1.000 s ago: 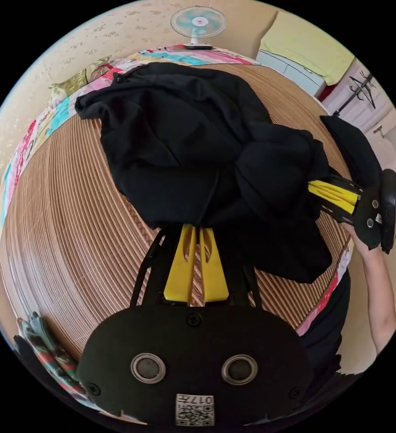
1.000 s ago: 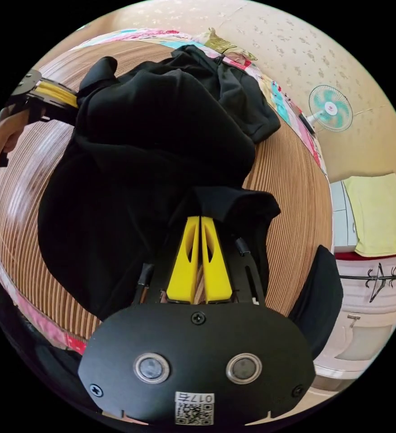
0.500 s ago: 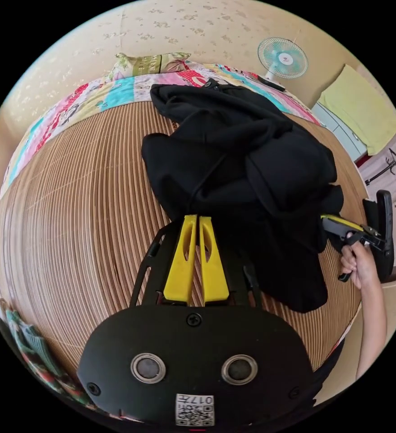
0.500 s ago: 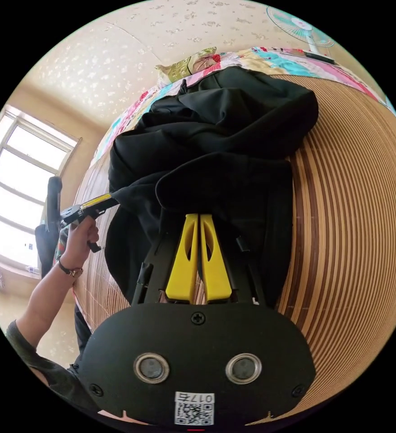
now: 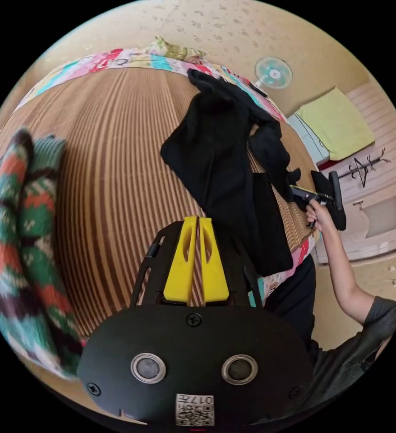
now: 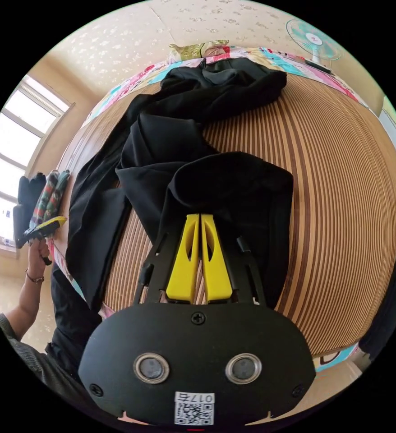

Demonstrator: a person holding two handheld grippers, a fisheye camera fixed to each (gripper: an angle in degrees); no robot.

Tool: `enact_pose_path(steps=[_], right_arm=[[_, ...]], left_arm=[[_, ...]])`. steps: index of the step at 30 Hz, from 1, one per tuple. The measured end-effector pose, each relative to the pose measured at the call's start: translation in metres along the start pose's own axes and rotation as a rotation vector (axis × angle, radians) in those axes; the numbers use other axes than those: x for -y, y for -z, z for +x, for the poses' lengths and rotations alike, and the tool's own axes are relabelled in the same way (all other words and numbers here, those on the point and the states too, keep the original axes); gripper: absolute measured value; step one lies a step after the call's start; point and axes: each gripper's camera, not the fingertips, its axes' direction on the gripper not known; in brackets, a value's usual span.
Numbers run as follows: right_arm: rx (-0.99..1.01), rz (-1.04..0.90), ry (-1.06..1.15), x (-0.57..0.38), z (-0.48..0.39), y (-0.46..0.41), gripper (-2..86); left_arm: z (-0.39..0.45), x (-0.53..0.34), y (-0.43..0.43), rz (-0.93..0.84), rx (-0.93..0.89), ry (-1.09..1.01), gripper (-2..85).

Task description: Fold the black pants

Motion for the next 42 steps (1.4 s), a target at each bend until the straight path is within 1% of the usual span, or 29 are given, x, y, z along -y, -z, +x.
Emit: enact_pose_path(steps=[1,4,5,6,7,8,9,10,11,12,13,15,16,17,19,20,22,23,24,25,27,29,30,31,33,34,36,38,42], right_arm=[[-0.020,0.009,-0.018,-0.013,0.001,0.004,0.6],[-0.221,0.046,-0.142,-0.078,-0.008,0.035,0.7],[-0.265,0.156,-0.202,-0.111,-0.018,0.063,0.8],[-0.221,0.327,-0.208,-0.152,-0.033,0.096,1.0],[-0.172,0.410,-0.191,-0.173,-0.041,0.110,1.1],[-0.025,0.536,-0.126,-0.209,-0.058,0.131,1.4],[0.123,0.599,-0.057,-0.232,-0.074,0.140,1.7],[0.187,0.610,-0.026,-0.239,-0.084,0.140,2.0],[0.289,0.581,0.039,-0.244,-0.105,0.132,2.6],[0.348,0.478,0.133,-0.236,-0.134,0.114,3.9],[0.356,0.411,0.181,-0.230,-0.149,0.101,4.6],[0.316,0.158,0.307,-0.208,-0.205,0.043,10.5],[0.315,0.113,0.329,-0.205,-0.215,0.031,11.4],[0.279,0.076,0.366,-0.203,-0.232,0.013,12.3],[0.116,0.042,0.412,-0.202,-0.254,-0.013,12.4],[0.015,-0.024,0.454,-0.202,-0.266,-0.033,12.2],[-0.015,-0.030,0.495,-0.201,-0.276,-0.031,9.9],[0.087,-0.051,0.517,-0.196,-0.276,-0.017,5.9],[0.343,-0.014,0.537,-0.193,-0.266,0.008,3.7],[0.499,0.036,0.532,-0.193,-0.256,0.024,3.4],[1.059,0.258,0.392,-0.197,-0.192,0.063,2.7],[1.353,0.374,0.295,-0.211,-0.145,0.068,2.5],[1.395,0.400,0.275,-0.224,-0.126,0.065,2.5],[1.370,0.386,0.276,-0.230,-0.121,0.062,2.5],[1.111,0.186,0.268,-0.256,-0.113,0.030,2.5],[1.037,0.109,0.247,-0.262,-0.112,0.016,2.5],[0.686,-0.194,0.091,-0.288,-0.104,-0.039,2.6],[0.601,-0.177,0.102,-0.308,-0.101,-0.038,2.7],[0.587,-0.079,0.098,-0.324,-0.090,-0.002,3.0]], left_arm=[[-0.009,-0.029,0.016,0.048,-0.097,0.027,-1.0],[-0.021,-0.096,0.044,0.115,-0.259,0.070,-1.0],[-0.022,-0.109,0.048,0.120,-0.271,0.072,-1.0],[-0.021,-0.132,0.055,0.128,-0.286,0.075,-1.0],[-0.018,-0.155,0.061,0.150,-0.295,0.072,-1.0],[-0.017,-0.166,0.063,0.163,-0.301,0.069,-1.0],[-0.012,-0.186,0.063,0.179,-0.320,0.060,-1.0],[-0.005,-0.201,0.059,0.161,-0.348,0.037,-1.0],[-0.001,-0.206,0.056,0.141,-0.360,0.021,-1.0],[0.007,-0.215,0.052,0.095,-0.376,-0.011,-1.0],[0.012,-0.222,0.049,0.063,-0.379,-0.029,-1.0],[0.013,-0.231,0.051,0.043,-0.365,-0.018,-1.0],[0.008,-0.237,0.055,0.047,-0.345,0.015,-1.0],[0.005,-0.239,0.058,0.053,-0.337,0.032,-1.0],[-0.010,-0.249,0.075,0.092,-0.351,0.064,-1.0],[-0.014,-0.251,0.081,0.102,-0.354,0.073,-1.0],[-0.031,-0.266,0.106,0.169,-0.349,0.125,-1.0],[-0.034,-0.269,0.112,0.189,-0.350,0.133,-1.0],[-0.041,-0.276,0.125,0.234,-0.353,0.146,-1.0],[-0.046,-0.283,0.139,0.282,-0.351,0.155,-1.0],[-0.053,-0.291,0.159,0.357,-0.345,0.162,-0.9],[-0.056,-0.296,0.177,0.424,-0.333,0.153,-0.9],[-0.056,-0.297,0.186,0.451,-0.323,0.136,-0.8],[-0.056,-0.296,0.190,0.456,-0.314,0.113,-0.6],[-0.055,-0.291,0.188,0.424,-0.288,0.093,0.0],[-0.055,-0.286,0.181,0.387,-0.280,0.090,0.6],[-0.056,-0.280,0.169,0.334,-0.298,0.099,3.9],[-0.054,-0.275,0.157,0.296,-0.330,0.099,5.0],[-0.044,-0.259,0.118,0.145,-0.297,0.084,7.3]])
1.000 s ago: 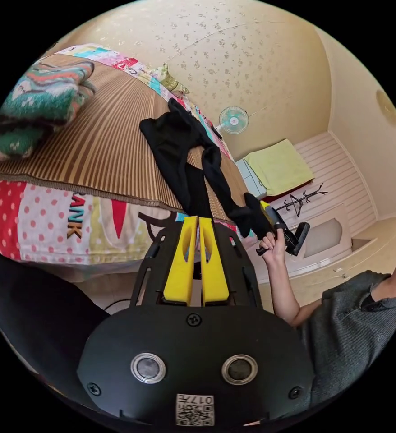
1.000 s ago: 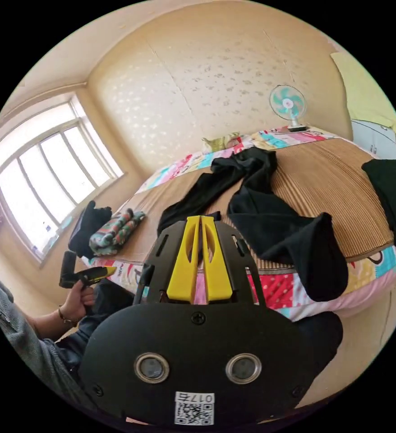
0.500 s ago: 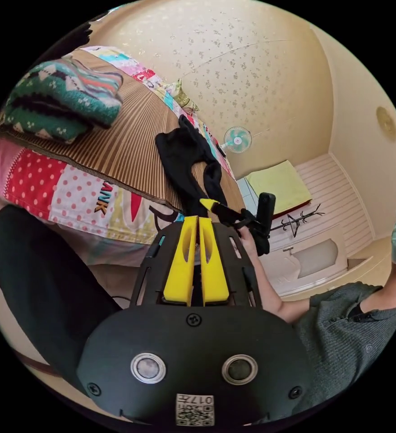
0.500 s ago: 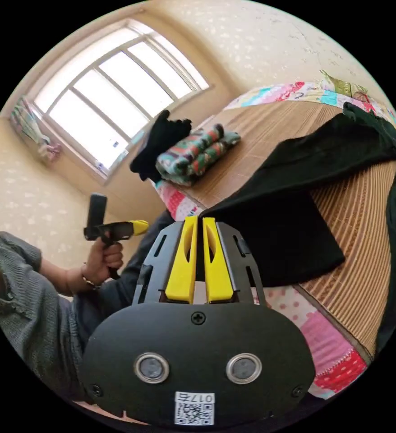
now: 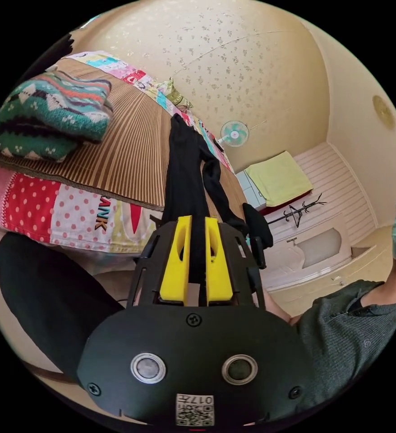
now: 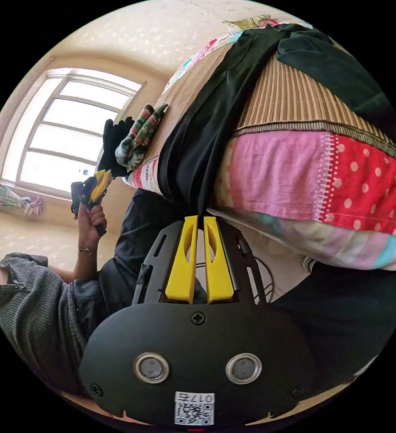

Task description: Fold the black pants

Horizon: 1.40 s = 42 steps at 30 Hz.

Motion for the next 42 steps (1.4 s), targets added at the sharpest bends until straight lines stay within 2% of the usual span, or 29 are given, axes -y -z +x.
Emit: enact_pose_path(steps=[4,7,9,11,13,15,17,19,20,21,22,23,24,25,27,30,32,34,37,39,42], right_arm=[[-0.163,0.126,0.015,-0.005,-0.023,0.049,3.5],[-0.491,0.416,-0.068,-0.027,-0.050,0.114,5.7],[-0.747,0.692,-0.191,-0.053,-0.061,0.152,10.3],[-0.834,0.819,-0.218,-0.066,-0.058,0.162,12.6],[-0.796,0.777,-0.237,-0.058,-0.035,0.161,13.8],[-0.594,0.518,-0.323,-0.024,0.020,0.143,15.1],[-0.439,0.412,-0.289,-0.008,0.046,0.126,13.2],[-0.223,0.477,-0.162,-0.009,0.047,0.133,7.2],[-0.102,0.573,-0.063,-0.016,0.035,0.149,4.3],[-0.034,0.639,0.066,-0.025,0.011,0.168,3.5],[-0.015,0.652,0.148,-0.029,-0.005,0.176,3.3],[0.001,0.624,0.321,-0.036,-0.042,0.186,3.0],[0.011,0.515,0.483,-0.041,-0.080,0.186,3.1],[0.009,0.437,0.537,-0.042,-0.096,0.181,3.1],[-0.056,0.075,0.641,-0.049,-0.140,0.136,3.9],[-0.177,-0.269,0.587,-0.073,-0.146,0.069,6.0],[-0.217,-0.320,0.535,-0.090,-0.141,0.054,7.3],[-0.198,-0.255,0.462,-0.101,-0.133,0.062,7.6],[-0.132,0.050,0.268,-0.115,-0.102,0.109,7.9],[-0.177,0.224,0.031,-0.124,-0.060,0.133,8.7],[-0.270,0.169,-0.129,-0.115,-0.027,0.122,13.2]], left_arm=[[0.000,0.012,-0.040,-0.146,-0.021,0.038,12.1],[0.016,0.012,-0.041,-0.125,-0.011,-0.018,10.4],[0.022,0.010,-0.041,-0.116,0.002,-0.034,9.4],[0.024,0.008,-0.042,-0.112,0.000,-0.034,9.2],[0.021,0.005,-0.046,-0.115,-0.011,-0.020,9.2],[0.018,0.004,-0.049,-0.125,-0.027,0.003,9.2],[0.018,0.004,-0.048,-0.119,-0.043,0.010,9.2],[0.021,0.004,-0.043,-0.103,-0.032,0.014,9.1],[0.021,0.004,-0.041,-0.098,-0.027,0.013,9.0],[0.023,0.004,-0.037,-0.090,-0.015,0.011,8.8],[0.024,0.003,-0.032,-0.083,-0.002,0.012,8.7],[0.025,0.003,-0.030,-0.079,0.002,0.014,8.6],[0.026,0.002,-0.026,-0.070,0.008,0.018,8.6],[0.026,0.001,-0.022,-0.058,0.012,0.024,8.5],[0.026,-0.001,-0.020,-0.045,0.015,0.029,8.4],[0.024,0.001,-0.030,-0.065,0.031,0.038,8.4],[0.024,0.004,-0.040,-0.083,0.027,0.043,8.4],[0.031,0.007,-0.052,-0.099,0.017,0.029,8.4],[0.047,0.011,-0.076,-0.152,0.019,-0.016,8.4],[0.059,0.015,-0.096,-0.207,-0.010,-0.056,8.5],[0.082,0.022,-0.133,-0.301,-0.046,-0.117,8.5]])
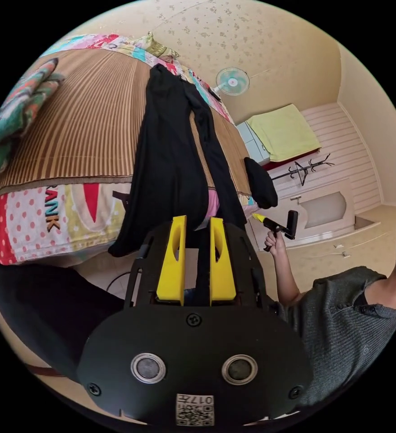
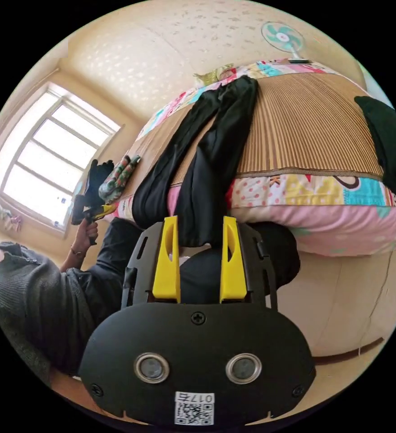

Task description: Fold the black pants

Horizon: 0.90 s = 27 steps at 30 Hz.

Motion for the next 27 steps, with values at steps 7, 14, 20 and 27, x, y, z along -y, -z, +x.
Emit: enact_pose_path(steps=[7,14,20,27], right_arm=[[-0.015,-0.137,0.205,0.031,-0.085,-0.026,3.9],[0.138,-0.161,0.511,0.063,-0.194,-0.057,5.6],[0.230,0.005,0.199,0.079,-0.105,-0.015,5.8],[-0.074,-0.186,-0.147,0.098,0.002,-0.026,13.3]], left_arm=[[0.057,0.035,-0.046,-0.094,-0.062,-0.148,11.1],[0.040,0.041,-0.055,-0.086,-0.117,-0.082,12.8],[0.024,0.035,-0.079,-0.183,-0.087,-0.033,15.0],[0.011,0.043,-0.098,-0.197,-0.147,-0.005,14.8]])
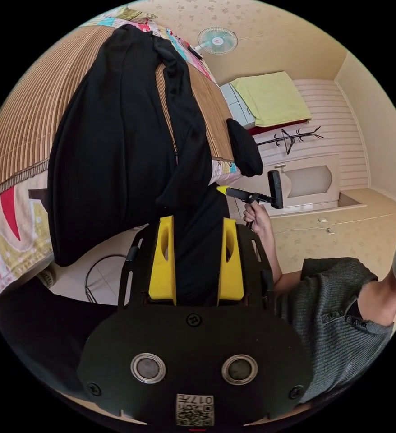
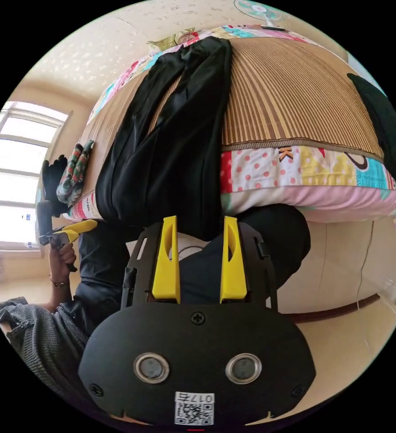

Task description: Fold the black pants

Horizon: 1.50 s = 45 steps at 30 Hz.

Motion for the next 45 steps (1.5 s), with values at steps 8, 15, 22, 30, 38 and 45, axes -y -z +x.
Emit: enact_pose_path(steps=[8,15,22,30,38,45], right_arm=[[0.096,-0.167,0.162,0.039,0.013,-0.015,4.2],[0.923,0.214,0.336,-0.015,0.123,0.137,2.9],[0.284,0.052,-0.188,-0.045,0.223,0.139,2.6],[0.832,0.101,0.401,0.000,0.090,0.125,2.6],[0.774,-0.161,0.511,0.057,-0.013,0.042,2.8],[0.841,-0.183,0.491,0.076,0.016,0.041,2.3]], left_arm=[[0.018,0.004,-0.004,-0.042,0.040,-0.085,12.7],[0.010,-0.002,0.011,-0.083,-0.065,-0.171,9.7],[-0.003,0.003,-0.007,-0.120,-0.171,-0.173,4.5],[0.003,0.037,-0.001,-0.046,-0.216,-0.132,6.1],[-0.033,0.106,-0.023,-0.105,-0.243,0.024,18.8],[-0.040,0.096,-0.023,-0.087,-0.111,-0.066,3.3]])
